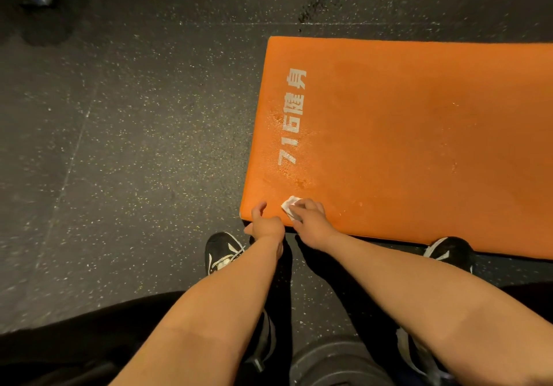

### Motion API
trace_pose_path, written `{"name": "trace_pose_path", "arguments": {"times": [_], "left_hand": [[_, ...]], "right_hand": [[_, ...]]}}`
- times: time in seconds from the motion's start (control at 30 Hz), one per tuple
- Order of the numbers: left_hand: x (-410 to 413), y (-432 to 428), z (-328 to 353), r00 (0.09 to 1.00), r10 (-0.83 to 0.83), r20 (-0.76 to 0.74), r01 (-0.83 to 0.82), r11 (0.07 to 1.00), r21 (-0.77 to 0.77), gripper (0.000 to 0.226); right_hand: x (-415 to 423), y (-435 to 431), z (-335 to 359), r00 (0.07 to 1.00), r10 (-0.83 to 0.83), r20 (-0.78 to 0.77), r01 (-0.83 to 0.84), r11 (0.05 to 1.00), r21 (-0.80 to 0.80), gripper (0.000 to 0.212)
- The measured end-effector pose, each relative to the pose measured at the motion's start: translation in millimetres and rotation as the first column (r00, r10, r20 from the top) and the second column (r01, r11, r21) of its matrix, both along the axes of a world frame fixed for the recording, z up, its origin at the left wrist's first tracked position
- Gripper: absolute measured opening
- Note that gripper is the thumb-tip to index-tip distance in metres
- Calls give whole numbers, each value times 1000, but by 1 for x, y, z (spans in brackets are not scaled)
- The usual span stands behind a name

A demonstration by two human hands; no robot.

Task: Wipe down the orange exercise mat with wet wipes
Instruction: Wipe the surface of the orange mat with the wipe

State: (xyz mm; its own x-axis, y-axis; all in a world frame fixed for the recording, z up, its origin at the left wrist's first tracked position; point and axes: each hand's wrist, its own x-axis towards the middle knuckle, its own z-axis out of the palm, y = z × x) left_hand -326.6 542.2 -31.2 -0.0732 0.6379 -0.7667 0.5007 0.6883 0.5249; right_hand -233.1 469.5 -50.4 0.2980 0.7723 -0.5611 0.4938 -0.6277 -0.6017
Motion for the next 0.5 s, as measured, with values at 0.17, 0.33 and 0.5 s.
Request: {"name": "trace_pose_path", "arguments": {"times": [0.17, 0.33, 0.5], "left_hand": [[-4, 2, 11, 997, 27, 79, -31, 999, 43, 48], [-7, -1, 28, 986, -17, 165, -2, 994, 111, 54], [4, 4, 64, 932, -65, 356, -1, 983, 183, 64]], "right_hand": [[10, -9, 5, 974, -166, 154, 171, 985, -15, 34], [14, -15, 24, 945, -311, 102, 316, 948, -35, 41], [13, -10, 56, 952, -300, 63, 293, 950, 107, 42]]}}
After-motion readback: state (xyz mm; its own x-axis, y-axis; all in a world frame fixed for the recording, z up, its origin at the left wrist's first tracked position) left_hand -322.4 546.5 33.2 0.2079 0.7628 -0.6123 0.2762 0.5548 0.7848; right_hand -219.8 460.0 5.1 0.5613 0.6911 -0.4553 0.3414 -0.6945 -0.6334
